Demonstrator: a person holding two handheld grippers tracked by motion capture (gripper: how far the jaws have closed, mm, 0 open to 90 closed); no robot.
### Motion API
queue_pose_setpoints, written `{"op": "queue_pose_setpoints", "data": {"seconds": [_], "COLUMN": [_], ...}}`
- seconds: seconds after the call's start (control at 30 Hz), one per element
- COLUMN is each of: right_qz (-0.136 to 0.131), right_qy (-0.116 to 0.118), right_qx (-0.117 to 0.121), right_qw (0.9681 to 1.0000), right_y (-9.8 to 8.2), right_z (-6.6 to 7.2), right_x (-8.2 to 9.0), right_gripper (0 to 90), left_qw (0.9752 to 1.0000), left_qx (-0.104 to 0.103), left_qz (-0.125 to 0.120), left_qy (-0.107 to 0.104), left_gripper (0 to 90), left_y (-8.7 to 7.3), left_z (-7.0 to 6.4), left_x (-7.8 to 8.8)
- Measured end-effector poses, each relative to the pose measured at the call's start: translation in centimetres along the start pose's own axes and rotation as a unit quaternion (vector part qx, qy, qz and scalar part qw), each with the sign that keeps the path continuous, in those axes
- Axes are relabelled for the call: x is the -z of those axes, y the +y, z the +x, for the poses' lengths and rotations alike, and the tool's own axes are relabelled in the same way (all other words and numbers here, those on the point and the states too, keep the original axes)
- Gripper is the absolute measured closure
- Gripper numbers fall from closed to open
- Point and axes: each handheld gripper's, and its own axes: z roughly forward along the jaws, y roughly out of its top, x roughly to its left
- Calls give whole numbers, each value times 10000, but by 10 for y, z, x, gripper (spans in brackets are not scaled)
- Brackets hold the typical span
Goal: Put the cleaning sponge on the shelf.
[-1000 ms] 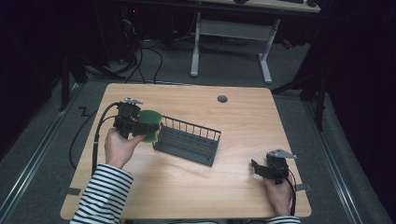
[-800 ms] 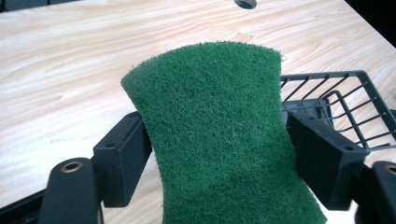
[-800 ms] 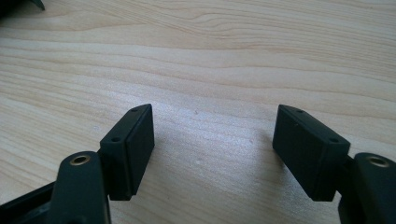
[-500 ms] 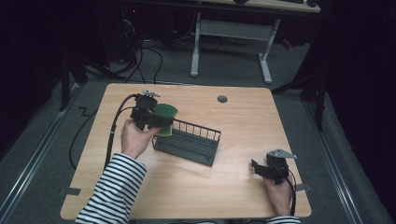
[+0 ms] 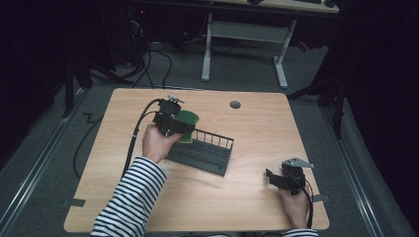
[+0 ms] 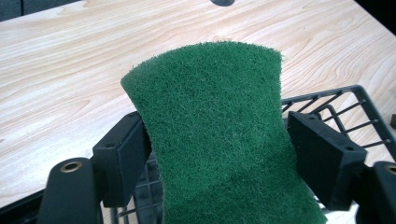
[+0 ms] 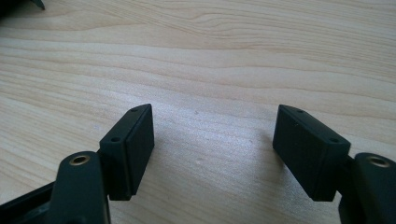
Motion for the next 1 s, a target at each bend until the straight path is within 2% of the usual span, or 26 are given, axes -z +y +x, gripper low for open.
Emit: {"op": "queue_pose_setpoints", "data": {"seconds": [0.5,1.0], "right_qz": [2,1], "right_qy": [-1,-1], "right_qx": [2,-1], "right_qw": [10000,10000], "right_y": [0,0], "right_z": [0,0], "right_x": [0,0], "right_gripper": [292,293], "left_qw": [9999,9995], "left_qx": [-83,-105], "left_qz": [87,158], "left_qy": [104,247], "left_gripper": [242,230], "left_y": [0,-8], "left_z": [-3,-1], "left_x": [-23,-31]}}
